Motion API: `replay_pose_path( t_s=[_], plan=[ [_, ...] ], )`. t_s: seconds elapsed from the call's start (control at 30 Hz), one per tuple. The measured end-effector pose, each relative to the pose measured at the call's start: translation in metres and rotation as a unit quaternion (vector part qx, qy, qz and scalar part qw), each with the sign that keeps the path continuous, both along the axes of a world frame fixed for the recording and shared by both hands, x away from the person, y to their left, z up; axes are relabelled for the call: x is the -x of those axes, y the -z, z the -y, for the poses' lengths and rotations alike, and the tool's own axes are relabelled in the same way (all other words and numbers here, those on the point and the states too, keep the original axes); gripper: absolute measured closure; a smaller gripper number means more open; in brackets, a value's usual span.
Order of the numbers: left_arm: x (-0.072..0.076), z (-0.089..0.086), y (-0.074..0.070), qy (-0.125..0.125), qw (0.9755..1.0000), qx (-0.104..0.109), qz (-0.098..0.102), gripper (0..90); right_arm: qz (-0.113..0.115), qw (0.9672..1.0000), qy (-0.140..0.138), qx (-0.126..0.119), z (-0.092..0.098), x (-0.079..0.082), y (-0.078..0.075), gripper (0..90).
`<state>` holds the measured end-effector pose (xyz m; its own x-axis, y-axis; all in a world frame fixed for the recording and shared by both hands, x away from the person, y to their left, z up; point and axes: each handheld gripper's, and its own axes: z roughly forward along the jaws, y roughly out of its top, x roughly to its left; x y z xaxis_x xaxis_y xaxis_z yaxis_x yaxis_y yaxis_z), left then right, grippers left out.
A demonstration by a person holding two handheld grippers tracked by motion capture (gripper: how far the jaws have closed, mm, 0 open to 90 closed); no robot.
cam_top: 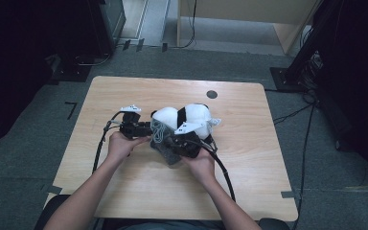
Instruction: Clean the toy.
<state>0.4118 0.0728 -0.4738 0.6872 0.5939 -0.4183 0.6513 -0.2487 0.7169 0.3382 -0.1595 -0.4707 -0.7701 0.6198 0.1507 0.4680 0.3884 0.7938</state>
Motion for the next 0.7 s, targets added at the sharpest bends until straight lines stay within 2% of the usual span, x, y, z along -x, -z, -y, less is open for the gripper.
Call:
replay_pose_path(
  t_s=[0.07,0.2,0.7],
  plan=[
    [0.000,0.000,0.000,0.002,1.0000,0.001,-0.001,49.2,0.006,0.9999,0.000,0.011,0.002,0.001,-0.001,76.9],
    [-0.001,-0.001,0.000,0.005,1.0000,-0.001,0.000,50.3,0.009,0.9999,0.000,0.014,0.010,0.002,-0.003,75.6],
    [-0.003,-0.002,0.000,0.012,0.9999,0.002,-0.003,50.8,0.021,0.9984,0.039,0.035,0.053,0.012,-0.021,76.6]
  ],
)
